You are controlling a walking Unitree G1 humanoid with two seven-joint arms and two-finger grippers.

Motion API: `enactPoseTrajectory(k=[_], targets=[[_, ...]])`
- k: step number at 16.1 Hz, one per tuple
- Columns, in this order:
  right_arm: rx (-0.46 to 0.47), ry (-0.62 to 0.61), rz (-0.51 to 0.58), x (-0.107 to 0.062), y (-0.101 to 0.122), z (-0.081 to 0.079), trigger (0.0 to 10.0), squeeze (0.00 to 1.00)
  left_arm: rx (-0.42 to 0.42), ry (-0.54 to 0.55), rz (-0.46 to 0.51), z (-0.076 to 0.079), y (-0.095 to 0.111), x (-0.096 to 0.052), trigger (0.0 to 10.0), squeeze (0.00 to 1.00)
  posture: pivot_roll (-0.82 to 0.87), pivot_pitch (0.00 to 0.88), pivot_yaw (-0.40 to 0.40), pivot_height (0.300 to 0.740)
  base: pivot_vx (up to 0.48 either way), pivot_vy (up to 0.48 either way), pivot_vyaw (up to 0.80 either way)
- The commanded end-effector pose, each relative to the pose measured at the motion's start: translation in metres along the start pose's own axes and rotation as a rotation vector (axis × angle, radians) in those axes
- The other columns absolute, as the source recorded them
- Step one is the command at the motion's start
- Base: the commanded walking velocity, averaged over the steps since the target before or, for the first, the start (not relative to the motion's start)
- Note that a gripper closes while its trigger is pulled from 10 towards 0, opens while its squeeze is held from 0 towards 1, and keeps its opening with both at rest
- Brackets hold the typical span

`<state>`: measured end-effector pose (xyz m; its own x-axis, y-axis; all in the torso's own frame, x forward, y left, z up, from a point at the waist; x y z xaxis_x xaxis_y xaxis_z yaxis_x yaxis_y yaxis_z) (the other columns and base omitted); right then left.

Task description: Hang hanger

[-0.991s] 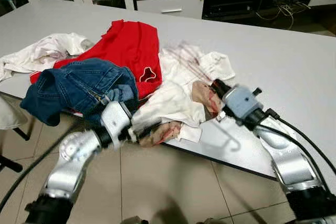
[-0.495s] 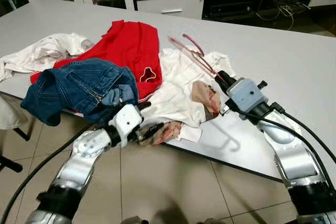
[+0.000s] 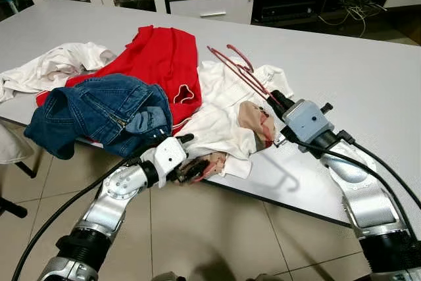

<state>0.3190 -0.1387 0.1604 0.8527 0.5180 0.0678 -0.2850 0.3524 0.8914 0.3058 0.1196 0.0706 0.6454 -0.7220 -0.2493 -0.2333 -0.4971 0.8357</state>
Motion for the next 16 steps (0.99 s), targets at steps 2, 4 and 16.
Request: enactPoseTrajectory(k=[2, 4, 16], targets=[[0.005, 0.009, 0.029, 0.002, 0.007, -0.004, 10.0, 0.00, 0.014, -0.025, -0.006, 0.001, -0.002, 0.001, 5.6, 0.00, -0.11, 0.000, 0.065, 0.740, 0.000, 0.000, 0.00], [0.005, 0.007, 0.030, 0.003, 0.007, -0.003, 10.0, 0.00, 0.012, -0.030, -0.006, 0.002, -0.002, 0.002, 0.0, 0.00, -0.11, 0.000, 0.065, 0.740, 0.000, 0.000, 0.00], [0.001, 0.003, 0.032, 0.002, 0.008, -0.003, 10.0, 0.00, 0.004, -0.101, 0.046, 0.016, 0.006, 0.007, 0.0, 0.00, -0.12, 0.000, 0.062, 0.740, 0.000, 0.000, 0.00]])
Point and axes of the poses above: a point about 5 cm out from each wrist's last joint towards the gripper, its own x axis pointing out of the wrist towards the gripper, its own y axis along the axis of the wrist's last joint, z = x × y, the point moved 3 cm from there along x, pointing out of the wrist towards the gripper, and after that the axes turned 8 degrees about x, right-handed, at the moved point
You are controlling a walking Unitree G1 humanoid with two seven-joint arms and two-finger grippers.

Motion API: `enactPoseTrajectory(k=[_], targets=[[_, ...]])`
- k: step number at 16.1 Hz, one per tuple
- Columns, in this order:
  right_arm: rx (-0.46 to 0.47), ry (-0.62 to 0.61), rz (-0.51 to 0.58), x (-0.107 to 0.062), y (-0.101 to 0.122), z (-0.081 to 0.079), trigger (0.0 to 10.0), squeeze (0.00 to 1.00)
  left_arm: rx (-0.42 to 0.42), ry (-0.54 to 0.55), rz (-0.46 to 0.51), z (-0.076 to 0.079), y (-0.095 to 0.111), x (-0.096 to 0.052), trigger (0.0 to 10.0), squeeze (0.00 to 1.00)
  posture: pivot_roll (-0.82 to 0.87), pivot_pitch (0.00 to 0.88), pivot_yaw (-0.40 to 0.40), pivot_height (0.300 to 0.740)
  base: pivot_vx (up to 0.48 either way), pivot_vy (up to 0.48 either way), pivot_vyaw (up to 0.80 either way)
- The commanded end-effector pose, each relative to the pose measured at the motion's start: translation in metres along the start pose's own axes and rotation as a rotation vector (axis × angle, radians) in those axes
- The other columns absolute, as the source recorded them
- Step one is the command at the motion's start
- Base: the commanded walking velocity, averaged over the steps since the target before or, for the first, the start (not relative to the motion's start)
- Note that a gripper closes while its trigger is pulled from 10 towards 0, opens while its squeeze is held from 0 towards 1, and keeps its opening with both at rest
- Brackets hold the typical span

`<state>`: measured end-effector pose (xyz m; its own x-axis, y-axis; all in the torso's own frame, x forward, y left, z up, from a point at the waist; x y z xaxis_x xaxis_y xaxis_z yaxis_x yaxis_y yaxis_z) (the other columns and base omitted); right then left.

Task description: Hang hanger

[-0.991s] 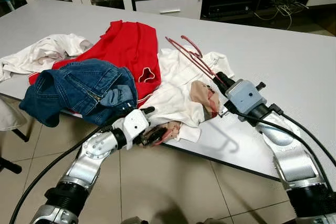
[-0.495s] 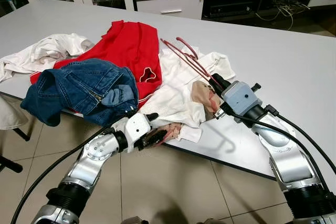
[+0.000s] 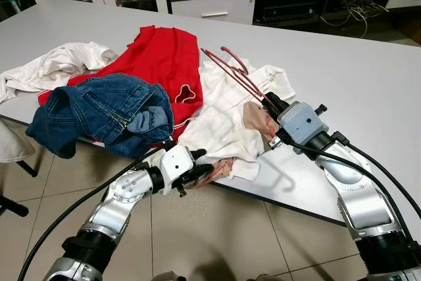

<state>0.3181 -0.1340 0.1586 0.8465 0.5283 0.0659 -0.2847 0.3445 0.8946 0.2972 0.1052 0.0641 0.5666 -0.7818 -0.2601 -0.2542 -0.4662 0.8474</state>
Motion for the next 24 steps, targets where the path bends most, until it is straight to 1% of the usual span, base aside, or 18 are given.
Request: enactPoseTrajectory(k=[1, 2, 4, 6, 8, 9, 10, 11, 12, 13, 14, 16, 17, 18, 20, 21, 23, 24], targets=[[-0.007, -0.010, 0.027, 0.000, 0.007, 0.002, 10.0, 0.00, 0.019, 0.014, 0.021, -0.004, 0.005, 0.003, 0.0, 0.00, -0.12, 0.000, 0.063, 0.740, 0.000, 0.000, 0.00], [-0.008, -0.010, 0.027, 0.001, 0.007, 0.002, 10.0, 0.00, 0.026, 0.026, 0.031, -0.006, 0.008, 0.005, 0.0, 0.00, -0.12, 0.000, 0.063, 0.740, 0.000, 0.000, 0.00], [-0.016, -0.032, 0.023, 0.002, 0.007, 0.006, 10.0, 0.00, 0.082, 0.146, 0.092, -0.028, 0.025, 0.009, 0.0, 0.00, -0.12, 0.000, 0.064, 0.740, 0.000, 0.000, 0.00], [-0.008, -0.041, 0.020, 0.001, 0.007, 0.009, 10.0, 0.00, 0.121, 0.236, 0.103, -0.046, 0.030, 0.005, 0.0, 0.00, -0.12, 0.000, 0.065, 0.740, 0.000, 0.000, 0.00], [0.029, -0.061, 0.015, -0.003, 0.005, 0.021, 10.0, 0.00, 0.147, 0.350, 0.127, -0.070, 0.038, -0.003, 0.0, 0.00, -0.12, 0.000, 0.067, 0.740, 0.000, 0.000, 0.00], [0.059, -0.069, 0.011, -0.007, 0.005, 0.034, 10.0, 0.00, 0.148, 0.395, 0.141, -0.079, 0.041, -0.006, 0.0, 0.00, -0.12, 0.000, 0.070, 0.740, 0.000, 0.000, 0.00], [0.072, -0.067, 0.010, -0.009, 0.005, 0.039, 10.0, 0.00, 0.146, 0.399, 0.140, -0.080, 0.041, -0.007, 0.0, 0.00, -0.12, 0.000, 0.074, 0.740, 0.000, 0.000, 0.00], [0.083, -0.049, -0.011, -0.016, 0.004, 0.054, 10.0, 0.00, 0.149, 0.387, 0.127, -0.079, 0.038, -0.007, 0.0, 0.00, -0.12, 0.000, 0.077, 0.740, 0.000, 0.000, 0.00], [0.081, -0.022, -0.033, -0.025, 0.004, 0.067, 10.0, 0.00, 0.137, 0.339, 0.092, -0.072, 0.031, -0.004, 0.0, 0.00, -0.13, 0.000, 0.081, 0.740, 0.000, 0.000, 0.00], [0.057, -0.030, -0.050, -0.031, 0.004, 0.077, 10.0, 0.00, 0.121, 0.267, 0.059, -0.060, 0.021, -0.002, 3.0, 0.00, -0.14, 0.000, 0.083, 0.740, 0.000, 0.000, 0.00], [0.058, -0.055, -0.052, -0.032, 0.004, 0.082, 10.0, 0.00, 0.108, 0.249, 0.058, -0.056, 0.018, -0.002, 10.0, 0.00, -0.14, 0.000, 0.084, 0.740, 0.000, 0.000, 0.00], [0.051, -0.074, -0.063, -0.033, 0.001, 0.086, 10.0, 0.00, 0.100, 0.227, 0.075, -0.051, 0.019, -0.002, 10.0, 0.00, -0.13, 0.000, 0.084, 0.740, 0.000, 0.000, 0.00], [0.039, -0.038, -0.080, -0.037, -0.001, 0.085, 10.0, 0.00, 0.095, 0.225, 0.083, -0.050, 0.019, -0.003, 10.0, 0.00, -0.13, 0.000, 0.085, 0.740, 0.000, 0.000, 0.00], [0.032, 0.034, -0.107, -0.043, -0.004, 0.081, 10.0, 0.00, 0.097, 0.223, 0.088, -0.049, 0.019, -0.006, 10.0, 0.00, -0.13, 0.000, 0.087, 0.740, 0.000, 0.000, 0.00], [0.038, 0.123, -0.131, -0.053, -0.005, 0.077, 10.0, 0.00, 0.104, 0.222, 0.088, -0.048, 0.017, -0.010, 10.0, 0.00, -0.13, 0.000, 0.087, 0.740, 0.000, 0.000, 0.00], [0.062, 0.212, -0.148, -0.064, -0.004, 0.073, 10.0, 0.00, 0.108, 0.208, 0.078, -0.047, 0.014, -0.015, 10.0, 0.00, -0.13, 0.000, 0.089, 0.740, 0.000, 0.000, 0.00], [0.099, 0.295, -0.162, -0.082, 0.004, 0.076, 10.0, 0.00, 0.080, 0.136, 0.062, -0.040, 0.008, -0.022, 10.0, 0.00, -0.13, 0.000, 0.091, 0.740, 0.000, 0.000, 0.00], [0.104, 0.309, -0.167, -0.086, 0.006, 0.077, 10.0, 0.00, 0.070, 0.116, 0.064, -0.038, 0.008, -0.023, 10.0, 0.00, -0.13, 0.000, 0.093, 0.740, 0.000, 0.000, 0.00]])
Point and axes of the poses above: a point about 5 cm out from each wrist's last joint towards the gripper, its own x axis pointing out of the wrist towards the gripper, its own y axis along the axis of the wrist's last joint, z = x × y, the point moved 3 cm from there along x, pointing out of the wrist towards the gripper, and after that the axes turned 8 degrees about x, right-handed, at the moved point
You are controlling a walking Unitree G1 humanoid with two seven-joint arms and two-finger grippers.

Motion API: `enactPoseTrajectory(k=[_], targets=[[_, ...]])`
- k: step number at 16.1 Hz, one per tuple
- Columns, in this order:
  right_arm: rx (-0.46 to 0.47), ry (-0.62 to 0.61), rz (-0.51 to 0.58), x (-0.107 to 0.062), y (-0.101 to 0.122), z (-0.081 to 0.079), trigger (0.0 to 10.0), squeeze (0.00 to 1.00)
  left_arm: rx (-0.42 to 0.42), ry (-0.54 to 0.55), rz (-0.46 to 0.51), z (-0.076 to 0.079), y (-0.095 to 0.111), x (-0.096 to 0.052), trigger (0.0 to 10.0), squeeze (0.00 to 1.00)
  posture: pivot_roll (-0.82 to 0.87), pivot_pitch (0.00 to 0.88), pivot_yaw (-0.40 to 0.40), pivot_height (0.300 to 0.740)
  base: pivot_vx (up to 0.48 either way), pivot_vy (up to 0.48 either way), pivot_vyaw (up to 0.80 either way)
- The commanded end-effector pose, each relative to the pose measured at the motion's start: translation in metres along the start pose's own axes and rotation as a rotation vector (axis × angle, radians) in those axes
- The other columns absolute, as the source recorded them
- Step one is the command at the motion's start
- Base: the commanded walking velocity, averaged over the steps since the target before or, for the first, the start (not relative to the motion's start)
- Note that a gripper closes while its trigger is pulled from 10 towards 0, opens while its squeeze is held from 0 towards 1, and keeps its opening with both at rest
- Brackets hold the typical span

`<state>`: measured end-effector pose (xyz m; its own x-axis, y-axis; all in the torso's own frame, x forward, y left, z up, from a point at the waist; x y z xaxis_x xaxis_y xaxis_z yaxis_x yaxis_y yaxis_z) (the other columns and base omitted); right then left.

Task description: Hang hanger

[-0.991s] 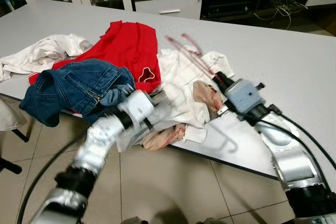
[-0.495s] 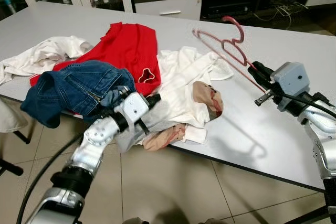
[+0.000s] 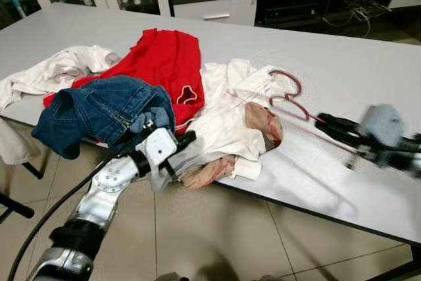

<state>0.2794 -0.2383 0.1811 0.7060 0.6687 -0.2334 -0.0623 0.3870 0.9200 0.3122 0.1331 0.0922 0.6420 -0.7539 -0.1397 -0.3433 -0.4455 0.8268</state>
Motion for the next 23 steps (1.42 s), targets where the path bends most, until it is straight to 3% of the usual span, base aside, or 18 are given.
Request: enactPoseTrajectory(k=[1, 3, 6, 7, 10, 12, 15, 17, 19, 23], targets=[[-0.010, 0.023, 0.025, -0.009, 0.013, 0.002, 10.0, 0.00, -0.012, -0.044, 0.010, 0.001, 0.003, -0.003, 10.0, 0.00, -0.13, 0.000, 0.096, 0.740, 0.000, 0.000, 0.00], [-0.004, 0.026, 0.021, -0.020, 0.016, 0.006, 10.0, 0.00, -0.053, -0.124, -0.005, 0.013, 0.000, -0.004, 10.0, 0.00, -0.14, 0.000, 0.100, 0.740, 0.000, 0.000, 0.00], [0.026, 0.058, 0.031, -0.032, 0.022, 0.003, 10.0, 0.00, -0.055, -0.209, -0.105, 0.029, -0.018, -0.008, 10.0, 0.00, -0.14, 0.000, 0.102, 0.740, 0.000, 0.000, 0.00], [0.044, 0.081, 0.038, -0.036, 0.024, -0.001, 10.0, 0.00, -0.046, -0.191, -0.151, 0.027, -0.025, -0.006, 10.0, 0.00, -0.15, 0.000, 0.102, 0.740, 0.000, 0.000, 0.00], [0.053, 0.091, 0.043, -0.033, 0.024, -0.006, 10.0, 0.00, -0.048, -0.112, -0.151, 0.017, -0.022, 0.002, 10.0, 0.00, -0.15, 0.000, 0.102, 0.740, 0.000, 0.000, 0.00], [0.067, 0.091, 0.057, -0.030, 0.026, -0.009, 10.0, 0.00, 0.007, -0.001, -0.064, -0.001, -0.006, 0.008, 10.0, 0.00, -0.15, 0.003, 0.099, 0.740, 0.000, 0.000, 0.00], [0.070, 0.088, 0.057, -0.029, 0.026, -0.009, 10.0, 0.00, 0.008, 0.053, 0.052, -0.010, 0.013, 0.007, 10.0, 0.00, -0.15, 0.002, 0.099, 0.740, 0.000, 0.000, 0.00], [0.071, 0.088, 0.059, -0.027, 0.026, -0.010, 10.0, 0.00, 0.000, 0.078, 0.019, -0.014, 0.008, 0.006, 10.0, 0.00, -0.15, 0.001, 0.097, 0.740, 0.000, 0.000, 0.00], [0.072, 0.090, 0.062, -0.025, 0.026, -0.011, 10.0, 0.00, -0.027, 0.059, -0.032, -0.010, -0.003, 0.004, 10.0, 0.00, -0.15, 0.000, 0.095, 0.740, 0.000, 0.000, 0.00], [0.080, 0.094, 0.085, -0.017, 0.028, -0.016, 10.0, 0.00, -0.169, 0.061, -0.055, -0.001, -0.014, 0.004, 10.0, 0.00, -0.15, 0.000, 0.095, 0.740, 0.000, 0.000, 0.00]])
Point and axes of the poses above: a point about 5 cm out from each wrist's last joint towards the gripper, its own x axis pointing out of the wrist towards the gripper, its own y axis along the axis of the wrist's last joint, z = x × y, the point moved 3 cm from there along x, pointing out of the wrist towards the gripper, and after that the axes turned 8 degrees about x, right-handed, at the moved point
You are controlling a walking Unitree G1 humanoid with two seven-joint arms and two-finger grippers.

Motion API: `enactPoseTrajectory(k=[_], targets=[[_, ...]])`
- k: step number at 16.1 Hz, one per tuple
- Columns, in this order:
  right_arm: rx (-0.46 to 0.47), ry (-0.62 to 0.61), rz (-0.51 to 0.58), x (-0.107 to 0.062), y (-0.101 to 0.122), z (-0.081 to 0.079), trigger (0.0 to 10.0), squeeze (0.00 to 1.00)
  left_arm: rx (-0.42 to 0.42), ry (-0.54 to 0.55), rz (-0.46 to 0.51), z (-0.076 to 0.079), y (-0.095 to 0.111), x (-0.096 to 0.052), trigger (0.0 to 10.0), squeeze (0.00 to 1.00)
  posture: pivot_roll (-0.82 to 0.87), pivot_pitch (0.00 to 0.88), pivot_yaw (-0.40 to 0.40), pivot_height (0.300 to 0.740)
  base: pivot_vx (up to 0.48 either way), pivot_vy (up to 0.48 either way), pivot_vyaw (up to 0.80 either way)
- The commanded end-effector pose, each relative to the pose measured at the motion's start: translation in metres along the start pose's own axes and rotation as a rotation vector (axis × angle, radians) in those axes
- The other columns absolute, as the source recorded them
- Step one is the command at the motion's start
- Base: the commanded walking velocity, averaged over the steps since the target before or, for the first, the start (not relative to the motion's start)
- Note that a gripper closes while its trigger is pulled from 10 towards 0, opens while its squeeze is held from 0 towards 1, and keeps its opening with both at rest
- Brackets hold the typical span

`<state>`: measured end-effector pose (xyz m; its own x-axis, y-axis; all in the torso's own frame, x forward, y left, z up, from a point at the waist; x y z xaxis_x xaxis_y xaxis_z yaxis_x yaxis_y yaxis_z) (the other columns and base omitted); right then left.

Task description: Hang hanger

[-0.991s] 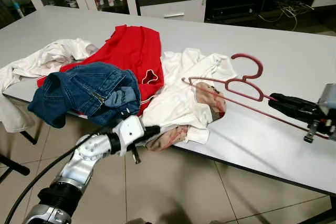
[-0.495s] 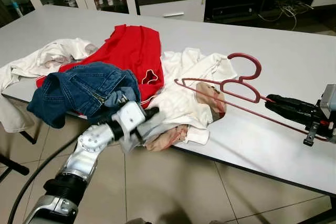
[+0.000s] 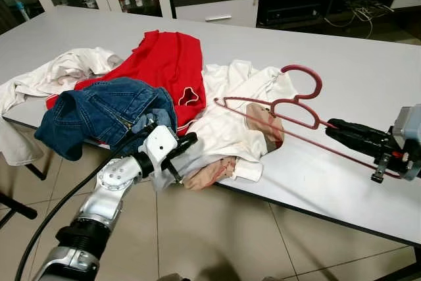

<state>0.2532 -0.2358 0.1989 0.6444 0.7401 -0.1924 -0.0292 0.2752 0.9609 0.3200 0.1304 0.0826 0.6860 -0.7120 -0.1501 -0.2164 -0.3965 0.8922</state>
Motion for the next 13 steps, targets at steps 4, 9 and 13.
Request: enactPoseTrajectory(k=[4, 9, 13], targets=[[-0.021, 0.014, 0.031, 0.011, 0.008, -0.005, 10.0, 0.00, -0.050, -0.037, -0.024, 0.005, -0.008, -0.003, 10.0, 0.00, -0.15, 0.000, 0.095, 0.740, 0.000, 0.000, 0.00], [-0.014, -0.001, 0.036, 0.016, 0.005, -0.004, 10.0, 0.00, -0.045, -0.061, 0.100, 0.001, 0.007, -0.017, 10.0, 1.00, -0.14, 0.004, 0.101, 0.740, 0.000, 0.000, 0.00], [-0.013, -0.001, 0.037, 0.021, 0.003, -0.005, 10.0, 0.00, -0.065, -0.142, 0.114, 0.007, 0.007, -0.027, 10.0, 1.00, -0.13, 0.000, 0.103, 0.740, 0.000, 0.000, 0.00]])
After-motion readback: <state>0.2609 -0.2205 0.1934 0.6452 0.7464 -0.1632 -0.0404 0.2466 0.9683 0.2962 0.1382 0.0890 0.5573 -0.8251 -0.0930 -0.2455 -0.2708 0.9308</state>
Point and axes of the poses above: a point about 5 cm out from each wrist's last joint towards the gripper, its own x axis pointing out of the wrist towards the gripper, its own y axis along the axis of the wrist's last joint, z = x × y, the point moved 3 cm from there along x, pointing out of the wrist towards the gripper, and after that the axes turned 8 degrees about x, right-handed, at the moved point
